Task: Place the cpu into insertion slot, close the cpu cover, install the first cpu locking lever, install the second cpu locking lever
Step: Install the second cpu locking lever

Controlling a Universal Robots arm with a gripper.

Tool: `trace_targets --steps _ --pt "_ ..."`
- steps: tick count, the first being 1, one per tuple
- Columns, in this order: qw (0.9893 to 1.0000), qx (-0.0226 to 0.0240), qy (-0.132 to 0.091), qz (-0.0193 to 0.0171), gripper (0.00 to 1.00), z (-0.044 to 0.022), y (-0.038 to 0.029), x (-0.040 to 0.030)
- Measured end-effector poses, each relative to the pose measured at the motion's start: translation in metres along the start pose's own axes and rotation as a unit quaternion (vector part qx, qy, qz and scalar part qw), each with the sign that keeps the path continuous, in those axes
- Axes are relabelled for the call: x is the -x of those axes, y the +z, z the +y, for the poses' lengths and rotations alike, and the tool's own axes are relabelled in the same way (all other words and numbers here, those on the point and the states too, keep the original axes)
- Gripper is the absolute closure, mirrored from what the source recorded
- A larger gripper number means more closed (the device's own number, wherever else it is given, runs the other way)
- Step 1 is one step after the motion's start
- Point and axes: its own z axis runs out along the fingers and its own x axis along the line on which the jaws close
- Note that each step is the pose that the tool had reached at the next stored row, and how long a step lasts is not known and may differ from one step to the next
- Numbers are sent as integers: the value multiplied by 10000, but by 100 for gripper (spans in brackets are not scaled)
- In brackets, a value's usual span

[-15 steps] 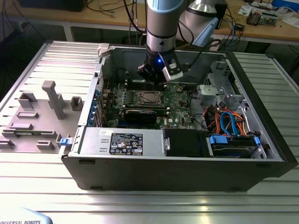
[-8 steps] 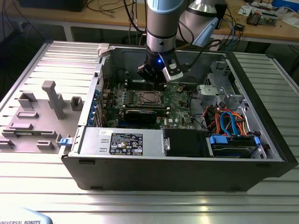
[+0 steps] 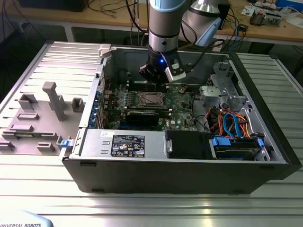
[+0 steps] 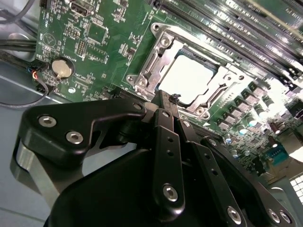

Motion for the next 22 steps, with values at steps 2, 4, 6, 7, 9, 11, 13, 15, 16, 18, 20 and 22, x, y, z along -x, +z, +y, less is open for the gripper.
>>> trace_targets --steps 2,4,6,7,9,11,13,15,16,18,20,22 --pt "10000 0 -1 0 89 -43 -5 2" --pt "10000 0 -2 0 89 -84 -10 3" --pt "10000 1 -3 0 89 -116 -14 4" --pt "10000 1 -3 0 89 -131 -16 5" --pt "10000 0 -3 0 89 -155 -19 6" --pt "10000 0 -3 0 89 -177 -20 6" --pt "10000 1 -2 0 89 -180 -20 6" --pt "10000 0 -3 0 89 -185 -21 7" --pt "10000 0 -3 0 89 -190 -22 7" --pt "10000 0 -3 0 89 -191 -22 7" --pt "10000 0 -3 0 89 -191 -22 7" --pt "10000 0 -3 0 89 -191 -22 7"
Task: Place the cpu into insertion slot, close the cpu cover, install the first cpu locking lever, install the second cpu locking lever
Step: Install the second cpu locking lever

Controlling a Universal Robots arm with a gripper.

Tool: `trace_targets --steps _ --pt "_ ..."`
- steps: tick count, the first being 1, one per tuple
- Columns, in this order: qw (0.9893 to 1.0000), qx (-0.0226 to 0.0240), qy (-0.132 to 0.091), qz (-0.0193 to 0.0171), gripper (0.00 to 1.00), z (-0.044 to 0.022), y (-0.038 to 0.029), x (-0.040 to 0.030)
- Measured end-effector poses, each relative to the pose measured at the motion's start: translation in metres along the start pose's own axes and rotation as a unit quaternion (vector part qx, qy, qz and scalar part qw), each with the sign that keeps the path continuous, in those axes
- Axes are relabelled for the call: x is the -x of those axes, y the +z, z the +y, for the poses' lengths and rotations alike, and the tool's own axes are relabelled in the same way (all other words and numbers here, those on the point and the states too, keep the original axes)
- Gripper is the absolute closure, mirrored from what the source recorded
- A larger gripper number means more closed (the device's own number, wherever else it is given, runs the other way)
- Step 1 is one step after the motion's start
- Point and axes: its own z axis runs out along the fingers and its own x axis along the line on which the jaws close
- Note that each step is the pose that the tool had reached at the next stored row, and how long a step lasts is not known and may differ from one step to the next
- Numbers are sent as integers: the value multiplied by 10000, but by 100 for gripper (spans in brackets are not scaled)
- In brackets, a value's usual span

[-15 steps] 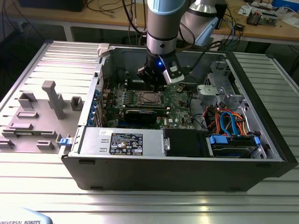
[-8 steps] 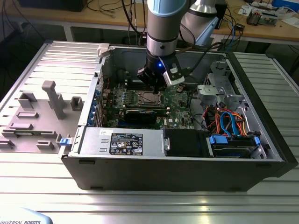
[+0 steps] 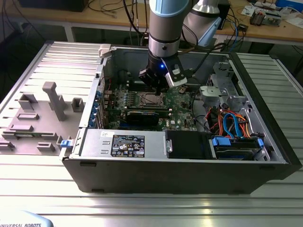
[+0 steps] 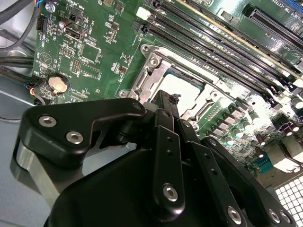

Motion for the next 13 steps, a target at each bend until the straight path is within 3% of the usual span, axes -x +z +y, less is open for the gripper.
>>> trace_targets --steps 13 --pt "10000 -2 0 0 89 -20 -35 2"
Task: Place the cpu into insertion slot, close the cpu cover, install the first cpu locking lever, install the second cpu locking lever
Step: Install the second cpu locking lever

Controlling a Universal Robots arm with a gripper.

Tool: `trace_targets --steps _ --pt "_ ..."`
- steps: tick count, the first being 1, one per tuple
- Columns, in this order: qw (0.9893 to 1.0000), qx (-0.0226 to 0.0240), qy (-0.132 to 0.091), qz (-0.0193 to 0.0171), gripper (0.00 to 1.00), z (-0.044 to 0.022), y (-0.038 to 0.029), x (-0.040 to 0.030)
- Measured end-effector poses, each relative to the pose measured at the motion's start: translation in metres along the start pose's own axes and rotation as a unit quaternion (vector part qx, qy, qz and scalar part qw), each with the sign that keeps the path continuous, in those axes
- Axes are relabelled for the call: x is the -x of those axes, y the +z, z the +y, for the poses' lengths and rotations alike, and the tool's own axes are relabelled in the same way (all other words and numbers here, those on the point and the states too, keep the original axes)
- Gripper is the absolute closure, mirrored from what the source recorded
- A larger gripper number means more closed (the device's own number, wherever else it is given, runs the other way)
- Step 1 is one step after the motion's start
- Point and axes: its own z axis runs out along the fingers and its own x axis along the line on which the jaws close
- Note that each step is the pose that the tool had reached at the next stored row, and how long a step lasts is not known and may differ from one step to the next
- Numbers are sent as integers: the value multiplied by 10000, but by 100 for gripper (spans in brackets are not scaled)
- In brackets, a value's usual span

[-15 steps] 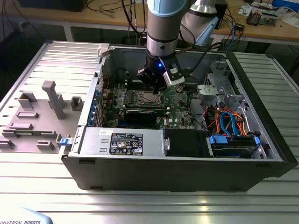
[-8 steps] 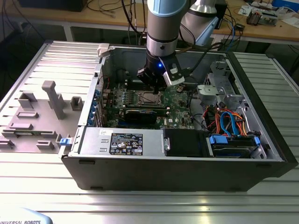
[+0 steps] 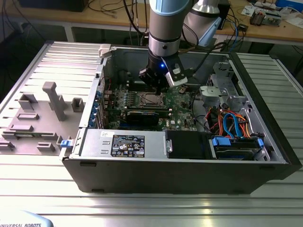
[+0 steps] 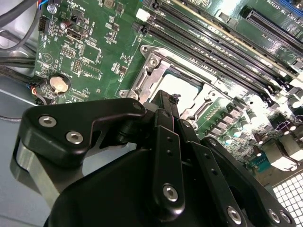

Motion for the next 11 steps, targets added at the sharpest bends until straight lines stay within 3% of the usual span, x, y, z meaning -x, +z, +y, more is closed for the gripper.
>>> trace_targets --steps 6,11 --pt "10000 0 0 0 89 -79 -8 3" --pt "10000 0 0 0 89 -86 -9 3"
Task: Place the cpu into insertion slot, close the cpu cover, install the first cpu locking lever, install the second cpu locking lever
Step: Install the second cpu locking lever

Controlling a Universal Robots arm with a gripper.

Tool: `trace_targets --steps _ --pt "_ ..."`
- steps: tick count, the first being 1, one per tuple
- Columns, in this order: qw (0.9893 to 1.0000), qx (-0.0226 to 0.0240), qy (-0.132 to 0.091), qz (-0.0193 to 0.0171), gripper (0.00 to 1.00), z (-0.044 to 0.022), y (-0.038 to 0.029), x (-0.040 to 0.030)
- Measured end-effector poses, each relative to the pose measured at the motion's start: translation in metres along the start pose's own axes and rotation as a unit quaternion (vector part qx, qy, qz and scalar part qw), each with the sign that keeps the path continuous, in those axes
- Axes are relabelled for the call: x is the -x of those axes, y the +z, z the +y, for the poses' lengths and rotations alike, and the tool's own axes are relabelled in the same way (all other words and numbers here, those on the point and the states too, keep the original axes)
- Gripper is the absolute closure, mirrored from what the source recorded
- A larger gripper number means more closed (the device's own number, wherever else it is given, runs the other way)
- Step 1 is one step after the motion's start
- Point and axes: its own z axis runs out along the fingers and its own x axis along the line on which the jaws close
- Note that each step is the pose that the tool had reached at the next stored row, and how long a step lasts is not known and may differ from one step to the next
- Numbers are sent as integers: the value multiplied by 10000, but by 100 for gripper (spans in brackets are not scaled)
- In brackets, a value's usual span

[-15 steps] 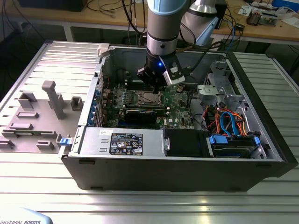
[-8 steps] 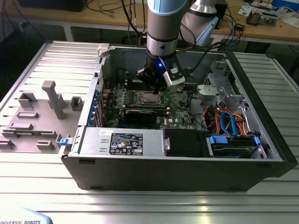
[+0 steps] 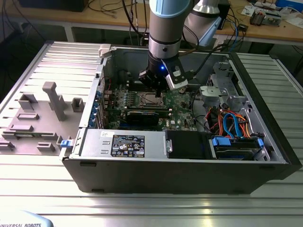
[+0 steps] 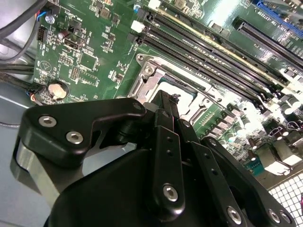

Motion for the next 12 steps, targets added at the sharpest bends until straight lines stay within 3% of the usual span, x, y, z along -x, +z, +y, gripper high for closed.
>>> trace_targets --steps 12 --pt "10000 0 0 0 89 -14 -2 1"
